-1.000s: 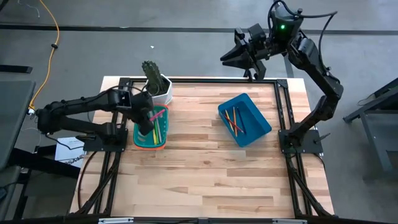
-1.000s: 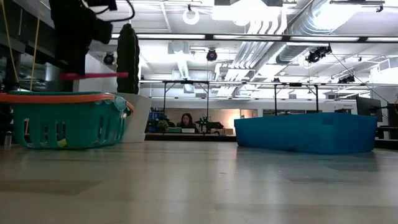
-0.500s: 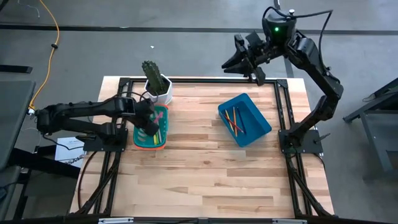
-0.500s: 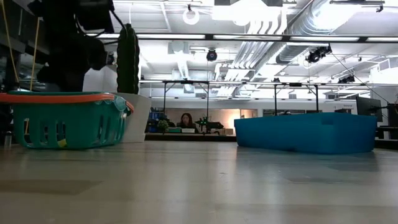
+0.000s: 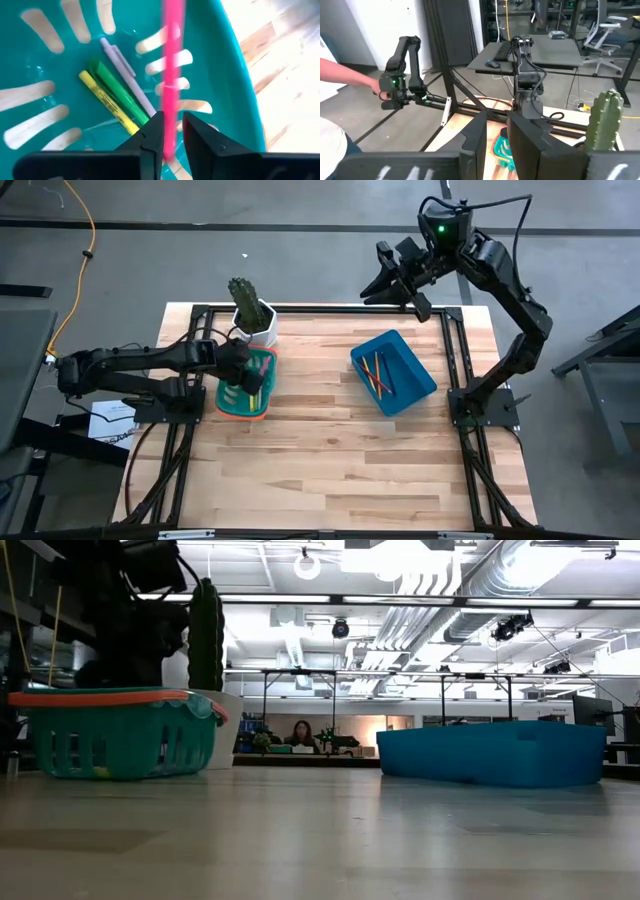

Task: Sort pens & pencils
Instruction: Put the pink pen into the green basket, then return to Home Position

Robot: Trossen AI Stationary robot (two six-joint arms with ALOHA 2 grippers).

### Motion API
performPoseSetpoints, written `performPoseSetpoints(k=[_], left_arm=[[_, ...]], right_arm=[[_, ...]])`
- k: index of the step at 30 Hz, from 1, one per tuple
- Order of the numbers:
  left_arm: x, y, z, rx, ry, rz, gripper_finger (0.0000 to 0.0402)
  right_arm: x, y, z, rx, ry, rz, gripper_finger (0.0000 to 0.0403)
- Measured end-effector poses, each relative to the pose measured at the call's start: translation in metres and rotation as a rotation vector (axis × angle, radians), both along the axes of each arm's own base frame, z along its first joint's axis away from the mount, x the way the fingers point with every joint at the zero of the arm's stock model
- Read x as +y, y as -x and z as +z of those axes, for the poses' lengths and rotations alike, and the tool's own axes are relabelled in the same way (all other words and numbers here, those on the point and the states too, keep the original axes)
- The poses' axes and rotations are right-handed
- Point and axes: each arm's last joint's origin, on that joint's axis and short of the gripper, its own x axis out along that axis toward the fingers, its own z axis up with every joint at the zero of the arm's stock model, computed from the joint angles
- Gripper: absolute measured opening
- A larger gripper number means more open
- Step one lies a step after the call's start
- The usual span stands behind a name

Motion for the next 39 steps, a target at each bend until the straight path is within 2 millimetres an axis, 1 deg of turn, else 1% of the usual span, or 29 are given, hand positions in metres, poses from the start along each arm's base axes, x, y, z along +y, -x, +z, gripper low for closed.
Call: performPoseSetpoints(k=[9,12,14,17,21,25,29,32,36,39], left_arm=[[-0.005,0.01,-0.005,0.106,0.059,-0.01,0.0075],[-0.006,0.01,0.0,0.06,0.02,-0.05,0.0076],[-0.011,0.009,0.006,0.016,-0.026,-0.06,0.0075],[-0.02,0.013,0.02,-0.094,-0.111,-0.031,0.0074],[-0.034,0.015,0.045,-0.323,-0.297,-0.002,0.0074],[-0.043,0.015,0.076,-0.539,-0.609,0.004,0.0072],[-0.055,0.014,0.101,-0.623,-0.921,-0.09,0.0072],[-0.064,0.014,0.116,-0.658,-1.104,-0.137,0.0072],[-0.07,0.016,0.127,-0.671,-1.248,-0.175,0.0072],[-0.073,0.015,0.125,-0.755,-1.292,-0.224,0.0072]], right_arm=[[-0.002,0.001,0.0,0.004,-0.01,-0.011,0.0068],[-0.002,0.001,0.0,0.002,-0.007,-0.011,0.0068],[-0.002,0.001,0.0,0.001,-0.005,-0.011,0.0068],[-0.002,0.001,0.0,0.0,-0.004,-0.014,0.0068],[-0.003,0.0,0.0,-0.001,-0.006,-0.016,0.0068],[-0.007,-0.006,-0.002,0.002,-0.027,-0.022,0.0068],[-0.011,-0.014,-0.004,0.005,-0.052,-0.03,0.0068],[-0.016,-0.021,-0.008,0.019,-0.088,-0.038,0.0068],[-0.021,-0.029,-0.011,0.035,-0.14,-0.048,0.0068],[-0.025,-0.036,-0.015,0.057,-0.19,-0.058,0.0068]])
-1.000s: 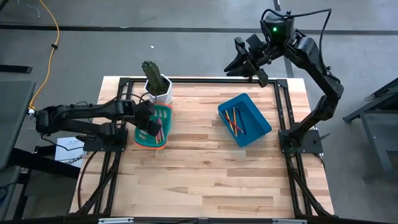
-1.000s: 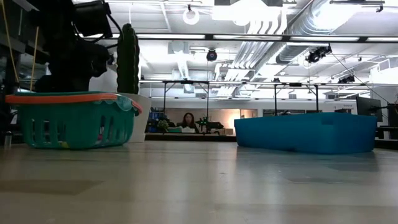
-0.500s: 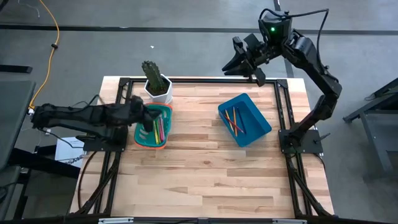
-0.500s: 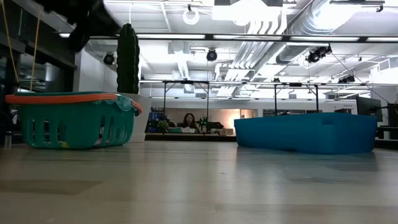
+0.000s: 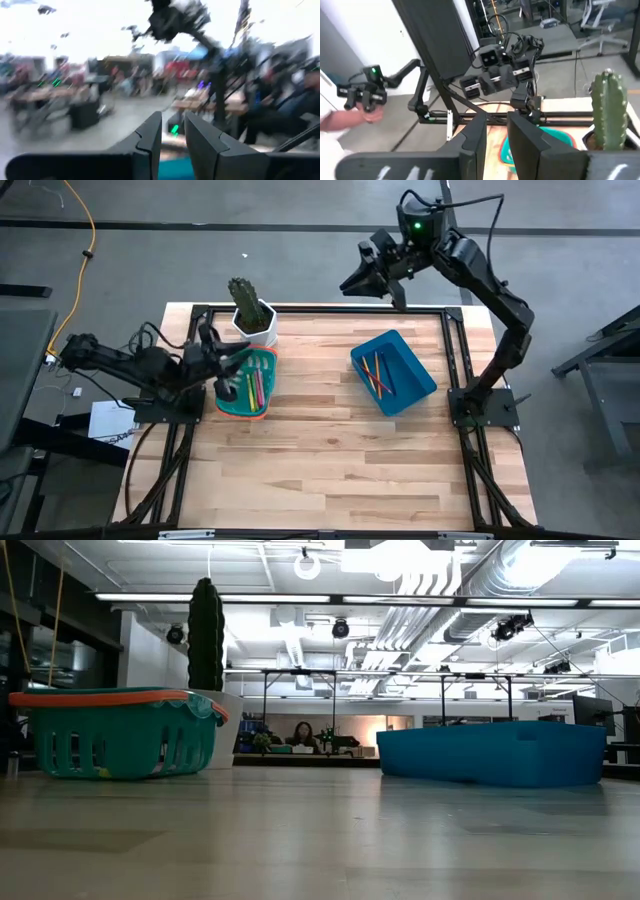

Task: Sort pens & pencils
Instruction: Return to Home Position

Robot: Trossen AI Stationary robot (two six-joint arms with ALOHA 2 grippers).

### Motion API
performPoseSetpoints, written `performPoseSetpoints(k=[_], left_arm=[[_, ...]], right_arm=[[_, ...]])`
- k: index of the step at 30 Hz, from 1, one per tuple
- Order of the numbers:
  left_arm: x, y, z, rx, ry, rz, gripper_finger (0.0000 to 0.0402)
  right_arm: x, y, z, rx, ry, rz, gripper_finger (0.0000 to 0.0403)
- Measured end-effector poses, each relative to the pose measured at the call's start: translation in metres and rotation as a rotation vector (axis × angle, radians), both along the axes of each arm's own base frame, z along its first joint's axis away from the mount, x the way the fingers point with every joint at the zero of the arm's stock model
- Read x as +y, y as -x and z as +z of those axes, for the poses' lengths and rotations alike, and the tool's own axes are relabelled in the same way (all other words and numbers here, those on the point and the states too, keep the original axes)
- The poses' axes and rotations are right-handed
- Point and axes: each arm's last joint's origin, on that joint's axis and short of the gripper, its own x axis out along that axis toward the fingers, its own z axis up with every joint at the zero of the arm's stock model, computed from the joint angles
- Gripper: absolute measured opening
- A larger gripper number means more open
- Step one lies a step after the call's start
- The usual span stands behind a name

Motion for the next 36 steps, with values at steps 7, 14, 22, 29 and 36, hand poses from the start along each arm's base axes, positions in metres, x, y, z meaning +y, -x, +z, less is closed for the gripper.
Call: performPoseSetpoints(k=[7,14,22,29,36], left_arm=[[-0.005,0.006,-0.024,-0.26,-0.147,-0.182,0.0072],[-0.007,0.022,-0.05,-0.428,-0.238,-0.331,0.0072],[-0.004,0.039,-0.076,-0.458,-0.229,-0.34,0.0072],[-0.004,0.044,-0.094,-0.44,-0.23,-0.374,0.0072],[-0.003,0.048,-0.096,-0.434,-0.231,-0.377,0.0072]], right_arm=[[-0.008,-0.012,-0.008,0.047,-0.097,-0.022,0.0068],[-0.011,-0.016,-0.011,0.08,-0.135,-0.096,0.0068],[-0.012,-0.017,-0.01,0.09,-0.183,-0.151,0.0068],[-0.007,-0.021,-0.006,0.06,-0.187,-0.165,0.0068],[-0.007,-0.022,-0.006,0.066,-0.211,-0.193,0.0068]])
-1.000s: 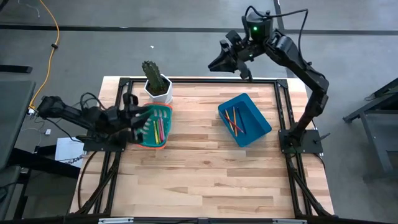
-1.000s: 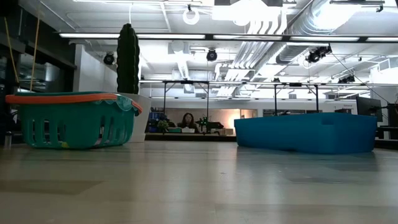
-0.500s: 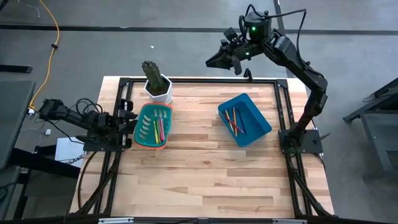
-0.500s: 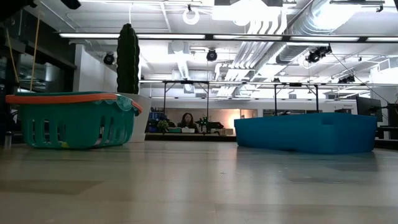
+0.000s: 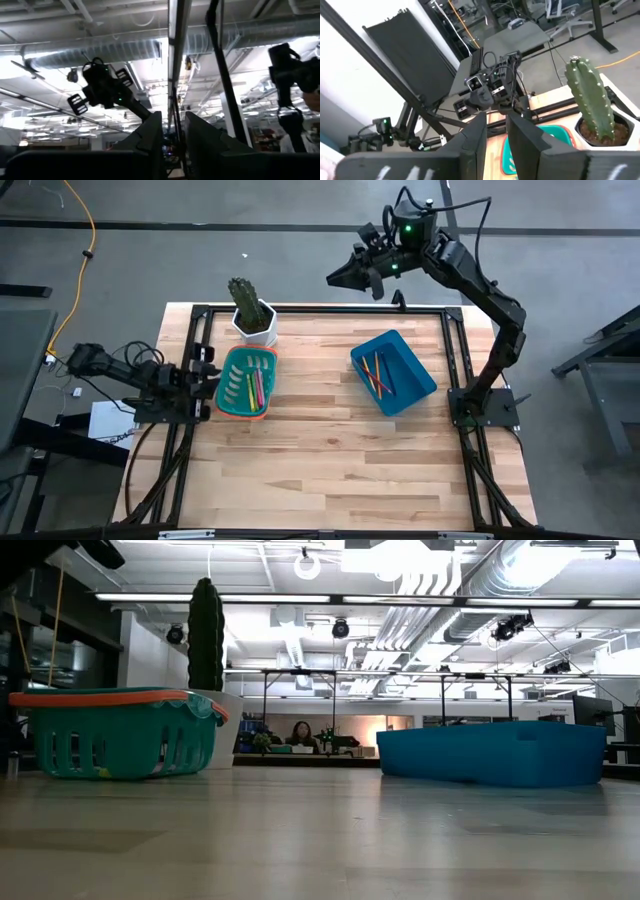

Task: Sort pens & pencils
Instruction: Return to Home Position

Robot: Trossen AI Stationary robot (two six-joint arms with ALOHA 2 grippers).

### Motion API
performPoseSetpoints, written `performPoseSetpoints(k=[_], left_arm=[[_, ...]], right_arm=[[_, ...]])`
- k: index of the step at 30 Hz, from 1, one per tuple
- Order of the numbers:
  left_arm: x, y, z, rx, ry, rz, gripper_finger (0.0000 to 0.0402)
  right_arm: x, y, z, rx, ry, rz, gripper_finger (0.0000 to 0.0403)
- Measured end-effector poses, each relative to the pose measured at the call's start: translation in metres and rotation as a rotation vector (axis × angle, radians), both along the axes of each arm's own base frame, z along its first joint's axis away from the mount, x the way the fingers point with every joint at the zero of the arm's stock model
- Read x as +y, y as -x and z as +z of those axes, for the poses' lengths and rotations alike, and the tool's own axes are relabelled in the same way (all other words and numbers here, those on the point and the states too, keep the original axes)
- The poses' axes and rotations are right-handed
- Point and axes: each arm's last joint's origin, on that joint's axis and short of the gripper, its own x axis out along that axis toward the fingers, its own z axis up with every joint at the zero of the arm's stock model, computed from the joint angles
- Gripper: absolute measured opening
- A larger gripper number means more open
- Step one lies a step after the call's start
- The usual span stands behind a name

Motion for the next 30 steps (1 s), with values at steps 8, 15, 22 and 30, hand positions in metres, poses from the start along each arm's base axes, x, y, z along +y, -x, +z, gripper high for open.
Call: performPoseSetpoints(k=[8,15,22,30], left_arm=[[-0.002,-0.006,-0.016,0.194,0.027,-0.068,0.0072],[-0.002,-0.004,-0.03,0.34,0.049,-0.133,0.0072],[-0.001,0.002,-0.037,0.397,0.045,-0.13,0.0072],[-0.002,0.001,-0.046,0.489,0.049,-0.144,0.0072]], right_arm=[[0.0,-0.001,0.001,0.008,-0.058,-0.03,0.0068],[0.002,-0.002,0.001,0.021,-0.096,-0.062,0.0068],[0.001,-0.003,0.001,0.029,-0.121,-0.107,0.0068],[0.0,-0.003,0.001,0.031,-0.117,-0.138,0.0068]])
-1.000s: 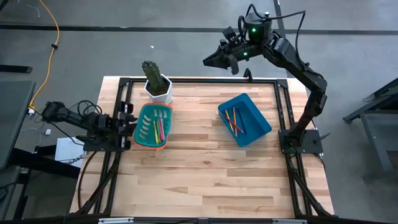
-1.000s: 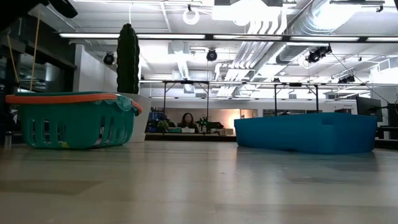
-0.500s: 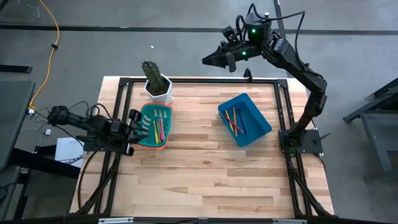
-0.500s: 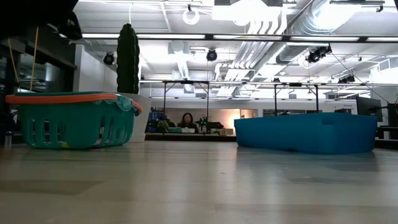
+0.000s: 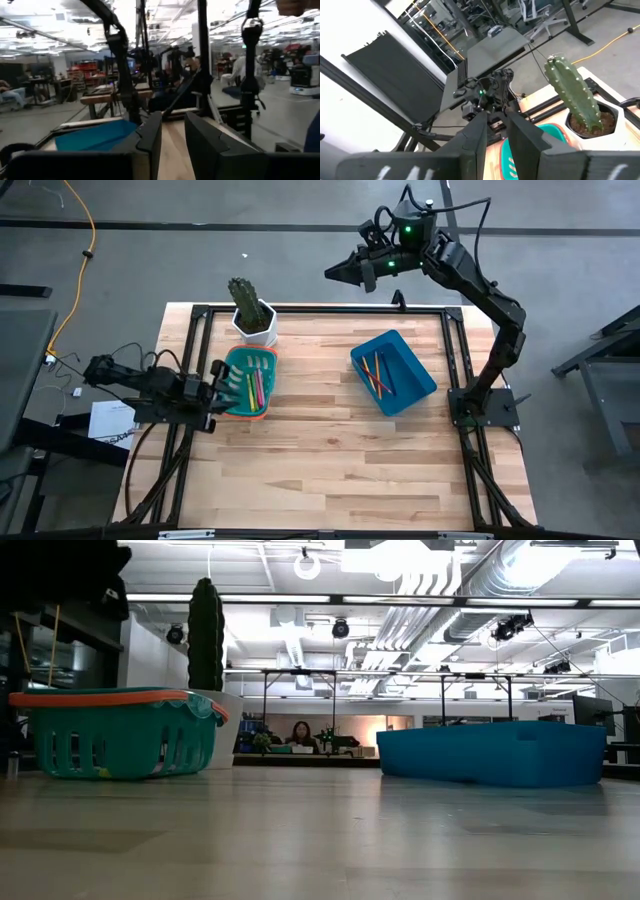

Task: Sort pens & pencils
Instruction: Return to Home Position

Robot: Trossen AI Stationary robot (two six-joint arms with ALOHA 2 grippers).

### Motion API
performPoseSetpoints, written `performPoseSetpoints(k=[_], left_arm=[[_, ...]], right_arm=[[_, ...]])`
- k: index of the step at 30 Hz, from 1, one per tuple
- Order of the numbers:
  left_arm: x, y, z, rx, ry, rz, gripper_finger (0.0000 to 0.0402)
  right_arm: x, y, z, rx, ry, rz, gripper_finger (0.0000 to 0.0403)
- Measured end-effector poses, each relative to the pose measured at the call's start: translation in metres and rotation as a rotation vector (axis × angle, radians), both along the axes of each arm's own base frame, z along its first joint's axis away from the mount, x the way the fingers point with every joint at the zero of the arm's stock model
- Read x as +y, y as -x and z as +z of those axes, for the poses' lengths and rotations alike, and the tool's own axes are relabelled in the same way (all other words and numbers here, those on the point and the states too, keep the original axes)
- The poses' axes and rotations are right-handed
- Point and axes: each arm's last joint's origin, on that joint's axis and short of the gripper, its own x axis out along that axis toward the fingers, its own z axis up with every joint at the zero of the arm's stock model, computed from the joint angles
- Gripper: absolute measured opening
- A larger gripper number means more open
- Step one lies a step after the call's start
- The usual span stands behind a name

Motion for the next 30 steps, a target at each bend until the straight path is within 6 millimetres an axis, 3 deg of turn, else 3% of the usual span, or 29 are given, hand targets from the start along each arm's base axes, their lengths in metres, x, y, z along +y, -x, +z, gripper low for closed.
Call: performPoseSetpoints(k=[8,25,28,30], left_arm=[[-0.005,-0.001,-0.012,0.128,-0.005,-0.156,0.0071],[-0.005,-0.002,-0.019,0.194,-0.041,-0.154,0.0072],[-0.005,-0.002,-0.019,0.199,-0.001,-0.157,0.0072],[-0.005,-0.002,-0.019,0.203,0.031,-0.16,0.0072]], right_arm=[[-0.001,0.0,0.0,0.004,0.004,-0.023,0.0068],[-0.001,0.0,0.0,0.007,-0.006,-0.042,0.0068],[0.002,0.002,0.008,-0.062,-0.027,0.056,0.0068],[0.006,0.015,0.024,-0.145,-0.024,0.128,0.0068]])
